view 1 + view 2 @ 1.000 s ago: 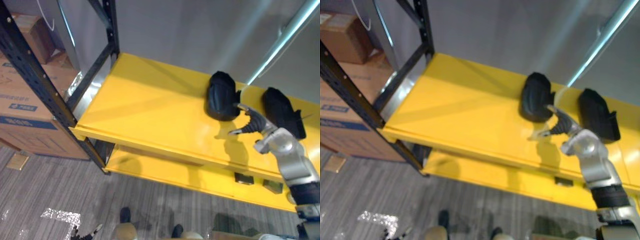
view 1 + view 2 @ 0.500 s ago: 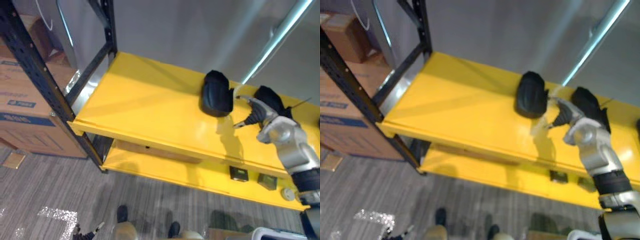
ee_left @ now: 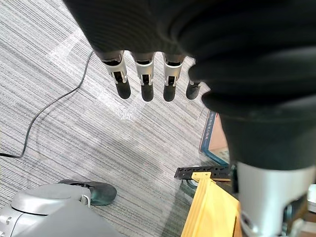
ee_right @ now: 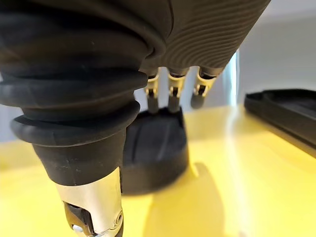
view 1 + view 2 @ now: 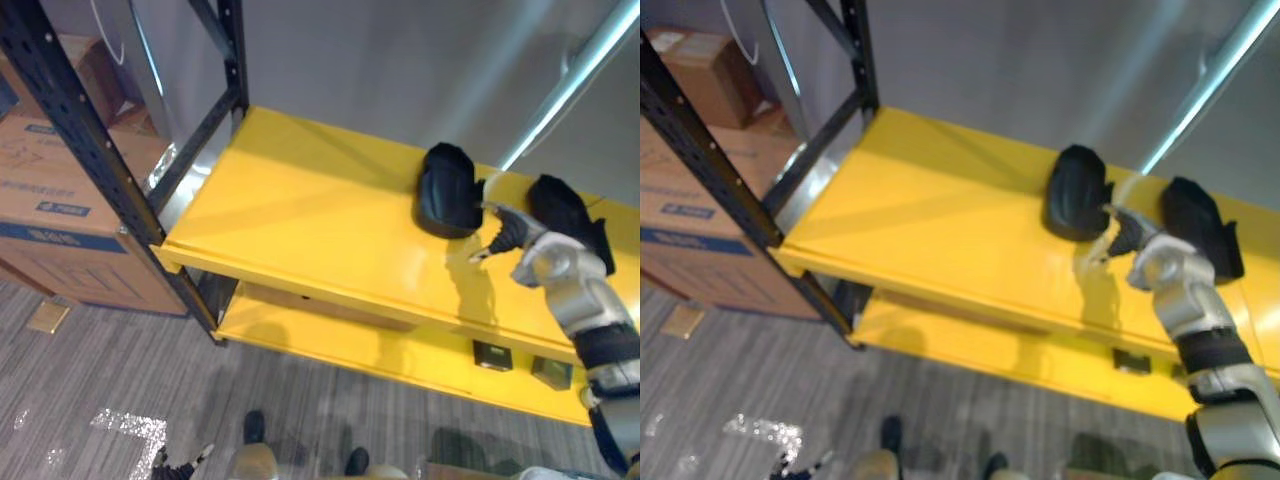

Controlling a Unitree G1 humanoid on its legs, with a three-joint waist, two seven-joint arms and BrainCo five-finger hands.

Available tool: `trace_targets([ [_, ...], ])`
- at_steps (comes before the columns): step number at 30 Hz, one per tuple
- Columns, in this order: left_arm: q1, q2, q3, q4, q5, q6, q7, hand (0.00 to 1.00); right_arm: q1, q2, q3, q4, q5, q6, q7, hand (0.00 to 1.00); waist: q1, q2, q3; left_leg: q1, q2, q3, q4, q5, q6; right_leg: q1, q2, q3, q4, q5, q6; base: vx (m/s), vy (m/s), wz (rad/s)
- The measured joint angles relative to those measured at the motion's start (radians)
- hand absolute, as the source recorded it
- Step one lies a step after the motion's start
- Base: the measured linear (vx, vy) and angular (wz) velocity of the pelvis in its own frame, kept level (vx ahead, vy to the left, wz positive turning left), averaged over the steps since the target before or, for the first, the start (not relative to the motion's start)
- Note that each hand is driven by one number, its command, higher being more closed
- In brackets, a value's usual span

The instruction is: Walk over and take plastic housings, then place them on the shelf

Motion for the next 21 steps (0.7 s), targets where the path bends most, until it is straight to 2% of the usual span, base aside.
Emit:
trace_targets([
  [3,-0.005,0.0,-0.013,-0.001,-0.006,0.006,0.0,0.0,-0.041,0.0,0.011,0.024,-0.002,-0.011,-0.054,0.0,0.002,0.013,0.019,-0.006,0.007,-0.001,0.0,0.003,0.004,-0.005,0.001,0.003,0.005,0.0,0.0,-0.05,0.002,0.01],
  [7,-0.025,0.001,-0.017,-0.04,-0.008,0.02,-0.004,0.0,-0.088,-0.006,0.012,0.036,-0.004,-0.013,-0.109,0.0,0.002,0.016,0.06,-0.043,0.016,-0.002,0.001,0.016,0.004,-0.044,0.004,0.006,0.012,0.0,-0.014,-0.08,0.012,0.0],
  [9,-0.063,0.004,-0.017,-0.049,-0.038,0.021,-0.006,0.0,-0.132,-0.021,0.015,0.035,-0.002,-0.012,-0.124,0.0,0.001,0.016,0.106,-0.073,0.021,-0.002,0.002,0.028,0.004,-0.076,0.009,0.009,0.013,0.016,-0.018,-0.07,0.013,-0.01],
  [11,-0.08,0.005,-0.017,-0.078,-0.048,0.019,-0.008,0.0,-0.151,-0.034,0.018,0.031,0.001,-0.011,-0.126,0.0,0.001,0.013,0.148,-0.077,0.021,-0.002,0.006,0.033,0.009,-0.079,0.008,0.01,0.013,0.025,-0.013,-0.04,0.019,0.01],
  [17,-0.106,0.018,-0.018,-0.093,-0.086,0.017,-0.015,0.0,-0.157,-0.058,0.021,-0.017,0.01,-0.01,-0.123,0.0,0.002,0.011,0.164,-0.105,0.02,0.003,0.007,0.037,0.015,-0.11,0.013,0.014,0.017,0.037,-0.014,0.01,0.002,-0.01],
  [21,-0.117,0.025,-0.019,-0.116,-0.087,0.002,-0.015,0.0,-0.188,-0.084,0.04,-0.042,0.01,-0.011,-0.118,0.0,0.0,0.021,0.189,-0.104,0.025,0.004,0.007,0.035,0.014,-0.111,0.018,0.017,0.02,0.035,-0.018,-0.01,0.001,0.0],
])
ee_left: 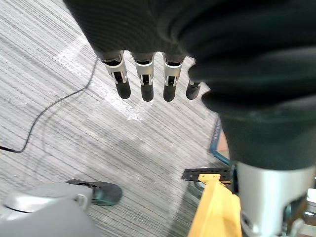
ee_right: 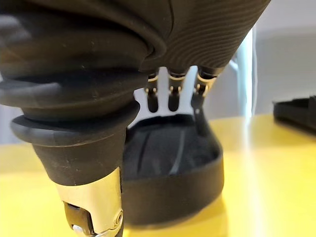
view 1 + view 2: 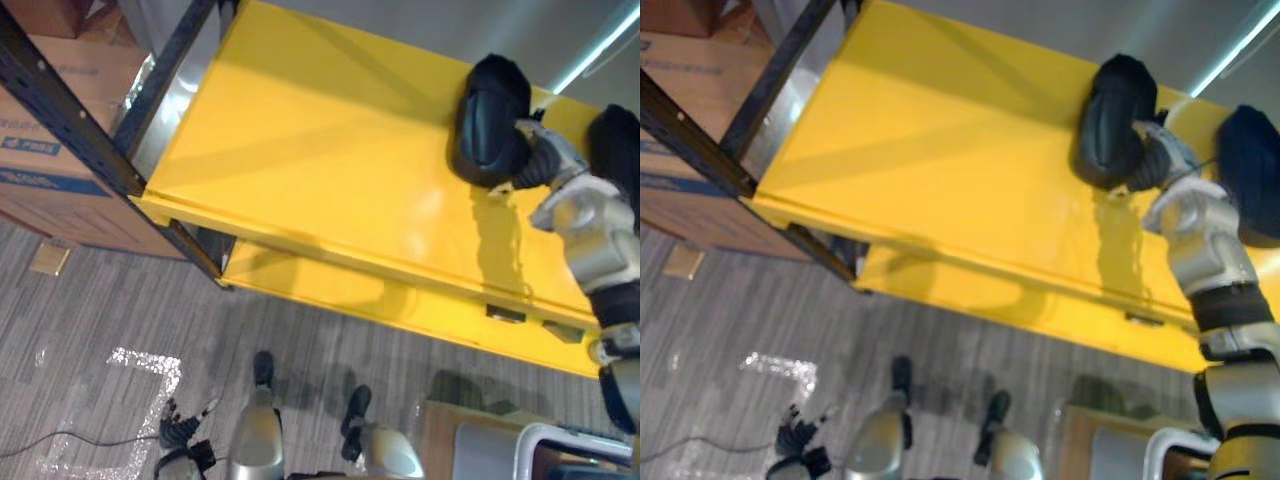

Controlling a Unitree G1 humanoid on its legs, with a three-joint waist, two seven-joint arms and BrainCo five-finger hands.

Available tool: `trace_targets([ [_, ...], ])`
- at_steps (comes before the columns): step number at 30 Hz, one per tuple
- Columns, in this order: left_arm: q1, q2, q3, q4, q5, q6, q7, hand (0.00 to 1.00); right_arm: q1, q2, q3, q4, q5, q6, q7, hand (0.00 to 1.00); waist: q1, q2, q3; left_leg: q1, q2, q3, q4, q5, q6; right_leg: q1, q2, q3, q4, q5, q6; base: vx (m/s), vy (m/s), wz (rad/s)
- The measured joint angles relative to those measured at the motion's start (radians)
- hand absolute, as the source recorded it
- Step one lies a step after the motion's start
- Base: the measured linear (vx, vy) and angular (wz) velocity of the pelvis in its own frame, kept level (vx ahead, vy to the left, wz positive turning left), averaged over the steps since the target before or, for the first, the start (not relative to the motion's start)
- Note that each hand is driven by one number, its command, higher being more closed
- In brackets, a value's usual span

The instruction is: Walk over and take plastic housings, then place them on the shelf

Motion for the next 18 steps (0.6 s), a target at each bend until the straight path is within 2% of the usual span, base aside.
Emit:
trace_targets([
  [4,-0.015,0.0,-0.001,0.005,0.0,-0.001,0.0,0.0,-0.014,-0.012,0.024,0.0,0.001,-0.001,0.019,0.0,0.005,0.013,0.026,-0.004,0.006,0.0,0.0,0.0,-0.006,-0.017,0.003,0.005,0.021,-0.013,-0.011,-0.04,0.001,-0.03],
  [18,-0.02,0.001,-0.001,0.0,0.0,-0.004,-0.01,0.0,-0.013,-0.038,0.038,-0.009,0.039,-0.003,0.171,0.0,0.0,0.014,0.026,0.0,0.007,0.015,0.0,0.003,-0.003,-0.016,0.003,0.009,0.022,-0.013,-0.01,0.0,0.002,-0.01],
])
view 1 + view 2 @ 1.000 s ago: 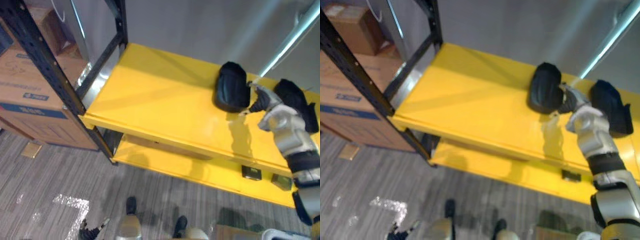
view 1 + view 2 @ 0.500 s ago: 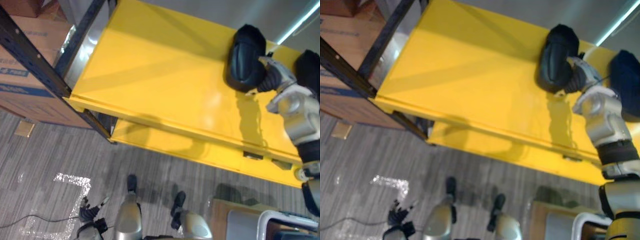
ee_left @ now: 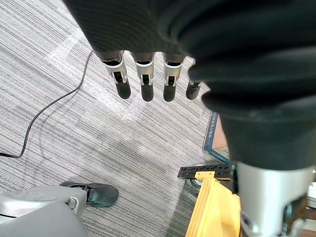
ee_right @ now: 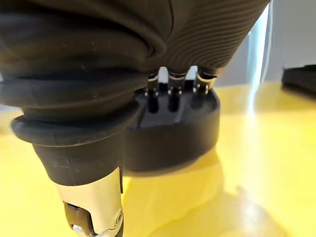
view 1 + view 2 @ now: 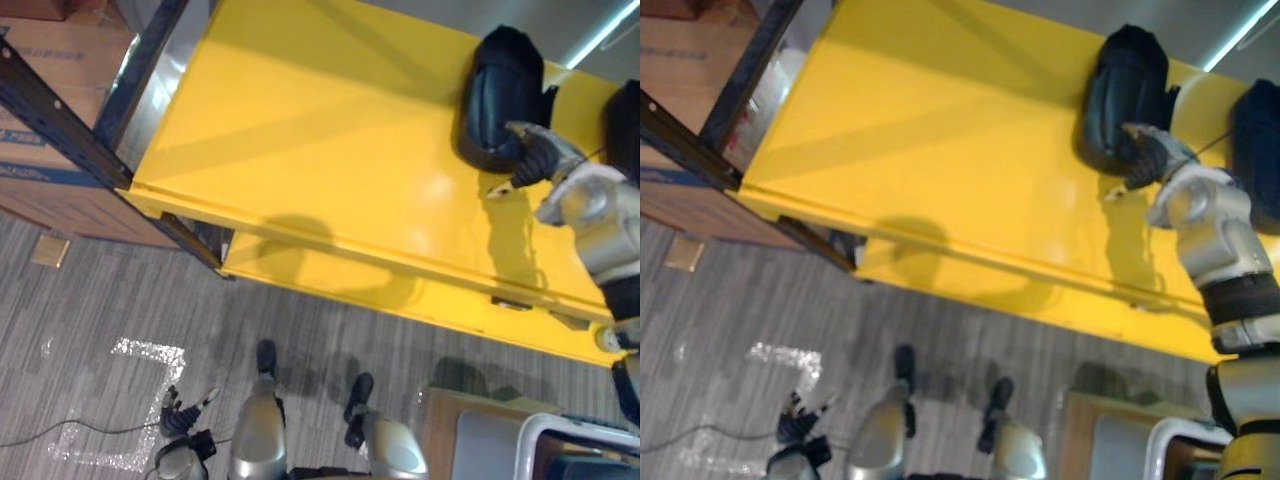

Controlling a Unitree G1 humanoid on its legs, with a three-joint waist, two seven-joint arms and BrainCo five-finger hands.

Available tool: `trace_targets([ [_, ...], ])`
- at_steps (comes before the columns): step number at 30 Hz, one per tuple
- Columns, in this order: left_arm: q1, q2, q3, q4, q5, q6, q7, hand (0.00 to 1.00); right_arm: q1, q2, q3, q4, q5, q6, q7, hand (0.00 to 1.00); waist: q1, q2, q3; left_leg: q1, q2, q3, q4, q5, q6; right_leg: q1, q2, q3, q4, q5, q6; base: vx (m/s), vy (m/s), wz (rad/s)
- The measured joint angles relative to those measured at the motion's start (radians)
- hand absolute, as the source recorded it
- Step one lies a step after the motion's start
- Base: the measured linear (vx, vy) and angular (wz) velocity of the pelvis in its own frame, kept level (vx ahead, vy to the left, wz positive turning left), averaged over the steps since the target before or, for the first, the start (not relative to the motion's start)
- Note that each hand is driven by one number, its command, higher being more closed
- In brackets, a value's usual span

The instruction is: Walk over and take plastic housings, then place them on the shelf

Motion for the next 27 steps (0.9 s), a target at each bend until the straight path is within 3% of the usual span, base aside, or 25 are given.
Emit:
trace_targets([
  [13,0.0,0.009,0.001,0.0,0.0,0.007,0.0,0.0,0.066,-0.015,-0.007,-0.119,-0.001,0.001,0.082,0.0,-0.002,0.0,0.0,0.003,-0.001,0.006,0.0,-0.001,0.001,-0.001,0.0,0.005,0.001,0.0,0.0,0.0,0.002,-0.01],
  [27,0.0,0.015,0.001,0.003,0.0,0.007,-0.005,0.0,0.126,-0.02,-0.034,-0.193,-0.002,0.011,0.115,0.0,-0.003,-0.005,-0.003,0.006,0.001,0.009,-0.004,-0.001,0.001,0.0,0.0,0.009,0.002,0.0,0.0,0.0,0.0,0.0],
])
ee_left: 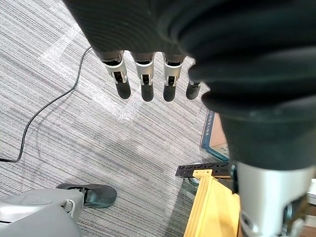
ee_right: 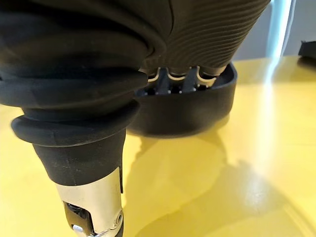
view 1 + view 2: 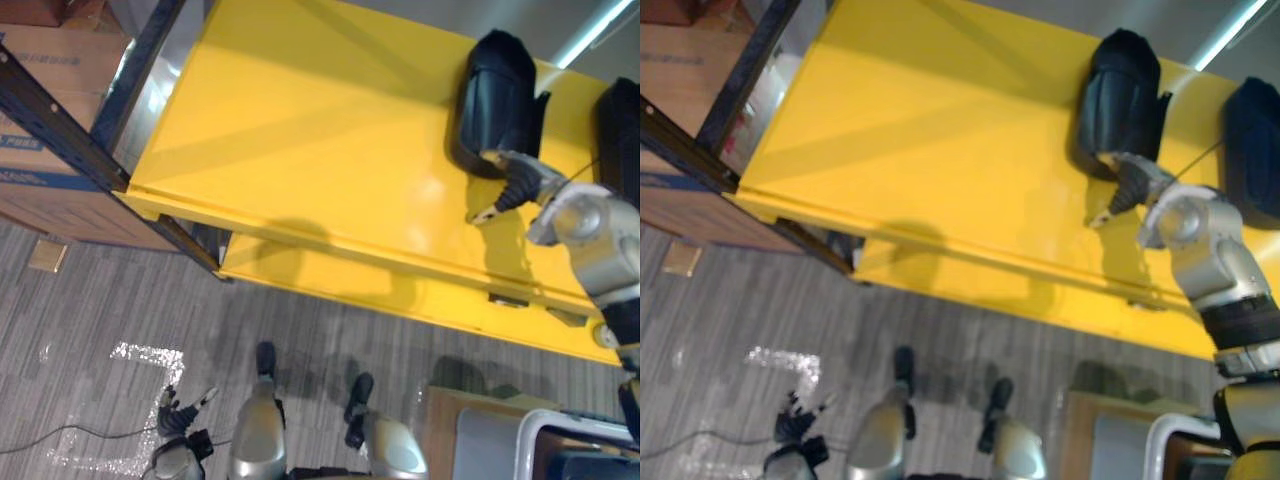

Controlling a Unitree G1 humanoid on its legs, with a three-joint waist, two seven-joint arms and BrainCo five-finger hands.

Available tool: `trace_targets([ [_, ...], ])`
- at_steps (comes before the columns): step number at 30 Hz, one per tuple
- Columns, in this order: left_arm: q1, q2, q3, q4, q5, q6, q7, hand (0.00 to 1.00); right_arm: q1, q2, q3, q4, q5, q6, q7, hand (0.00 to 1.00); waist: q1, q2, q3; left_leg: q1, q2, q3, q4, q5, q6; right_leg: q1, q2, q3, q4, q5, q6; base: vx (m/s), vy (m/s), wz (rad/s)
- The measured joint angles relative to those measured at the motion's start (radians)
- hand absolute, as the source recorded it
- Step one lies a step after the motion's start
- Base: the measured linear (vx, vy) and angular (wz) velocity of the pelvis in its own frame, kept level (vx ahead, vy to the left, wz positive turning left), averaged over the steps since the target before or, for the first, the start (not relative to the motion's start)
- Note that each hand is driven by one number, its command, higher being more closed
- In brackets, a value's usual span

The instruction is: Walk over and take plastic housings, then place them on the shelf

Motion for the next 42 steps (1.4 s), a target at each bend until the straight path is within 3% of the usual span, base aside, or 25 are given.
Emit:
trace_targets([
  [11,0.0,0.001,0.0,0.005,0.0,0.0,0.0,0.0,0.013,0.0,-0.002,-0.038,-0.006,0.017,0.018,0.0,0.0,-0.01,-0.006,0.005,0.002,0.003,-0.001,0.0,0.0,0.001,0.001,0.003,0.003,0.0,0.0,0.0,0.0,0.0],
  [18,0.0,0.003,0.001,0.005,0.0,0.0,0.0,0.0,0.037,0.0,-0.006,-0.039,-0.008,0.019,0.04,0.0,0.0,-0.039,-0.025,0.004,0.002,0.003,-0.001,0.0,0.0,0.001,0.001,0.003,0.003,0.0,0.0,0.0,0.0,0.0],
  [38,0.001,0.003,0.002,0.005,-0.001,0.014,0.001,0.0,0.038,0.0,-0.01,-0.038,-0.038,0.021,0.111,0.0,-0.001,-0.049,-0.031,0.007,0.003,0.005,-0.001,0.0,0.0,0.002,0.001,0.007,0.004,0.0,0.0,0.0,0.0,0.0],
  [40,0.001,0.003,0.002,0.005,-0.001,0.014,0.003,0.0,0.039,0.0,-0.01,-0.038,-0.037,0.023,0.074,0.0,-0.001,-0.049,-0.031,0.007,0.002,0.005,-0.001,0.0,0.0,0.002,0.001,0.007,0.004,0.0,0.0,0.0,0.0,0.0],
  [42,0.001,0.003,0.002,0.005,0.0,0.013,0.003,0.0,0.04,0.0,-0.009,-0.038,-0.034,0.022,-0.023,0.0,-0.001,-0.049,-0.031,0.008,0.002,0.005,-0.001,0.0,0.0,0.002,0.001,0.007,0.004,0.0,0.0,0.0,0.0,0.0],
])
